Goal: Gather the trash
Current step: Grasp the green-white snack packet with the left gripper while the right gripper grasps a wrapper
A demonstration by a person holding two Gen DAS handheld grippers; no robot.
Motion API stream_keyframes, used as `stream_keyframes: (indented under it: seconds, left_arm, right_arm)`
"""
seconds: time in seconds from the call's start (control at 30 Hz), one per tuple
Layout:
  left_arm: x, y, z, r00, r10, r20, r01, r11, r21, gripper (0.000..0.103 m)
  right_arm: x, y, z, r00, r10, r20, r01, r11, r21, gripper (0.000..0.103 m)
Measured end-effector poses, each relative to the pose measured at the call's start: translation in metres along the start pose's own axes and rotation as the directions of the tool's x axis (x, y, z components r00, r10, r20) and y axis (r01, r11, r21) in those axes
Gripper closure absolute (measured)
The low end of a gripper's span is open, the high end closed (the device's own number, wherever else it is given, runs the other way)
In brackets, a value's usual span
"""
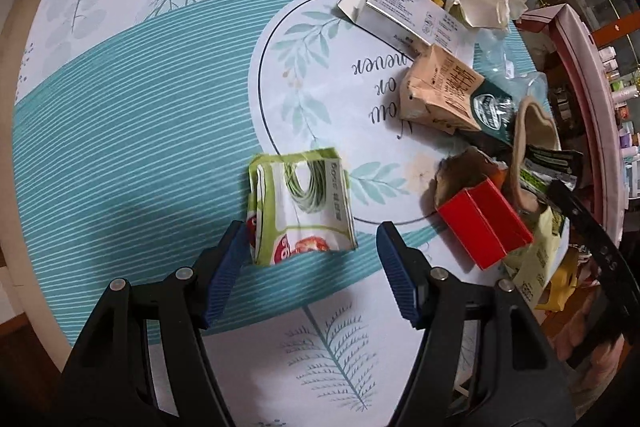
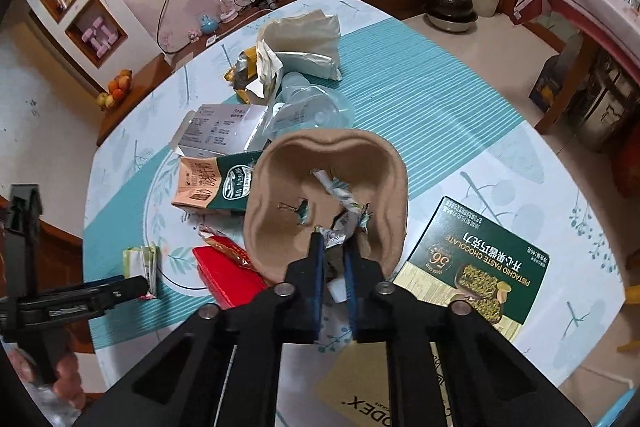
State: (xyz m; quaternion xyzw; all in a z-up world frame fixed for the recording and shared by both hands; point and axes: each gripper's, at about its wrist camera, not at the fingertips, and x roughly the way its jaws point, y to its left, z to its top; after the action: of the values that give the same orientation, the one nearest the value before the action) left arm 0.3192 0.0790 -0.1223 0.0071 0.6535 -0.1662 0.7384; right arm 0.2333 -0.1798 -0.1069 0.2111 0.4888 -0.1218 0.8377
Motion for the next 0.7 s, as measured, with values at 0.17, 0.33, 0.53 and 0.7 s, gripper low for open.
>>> stream_keyframes:
  seconds: [0.17, 0.33, 0.53, 0.7]
  left_arm:
    - [0.003, -0.003, 0.003, 1.0, 0.014, 0.015, -0.014, 1.0, 0.0, 0.058]
    - [-0.01, -0.012, 0.003, 0.996, 0.037, 0.079, -0.041, 0.998, 0.043, 0.091]
    - [-0.024, -0.02, -0.003, 0.995, 0.019, 0.097, -0.026, 0.998, 0.066, 0.099]
    - [-0.047, -0.031, -0.021, 0.993, -0.018, 0.117, 0.007, 0.996, 0.088, 0.099]
  right_arm:
    - [-0.008, -0.005, -0.002, 0.999, 0.04, 0.019, -0.041, 0.998, 0.04, 0.099]
    - [-0.019, -0.004, -0.004, 0.997, 0.061, 0.045, -0.064, 0.997, 0.049, 0.099]
    - [-0.037, -0.002, -0.007, 0.993, 0.093, 0.07, -0.097, 0.994, 0.053, 0.099]
    - [-0.057, 0.002, -0.014, 0.988, 0.13, 0.087, -0.134, 0.99, 0.042, 0.099]
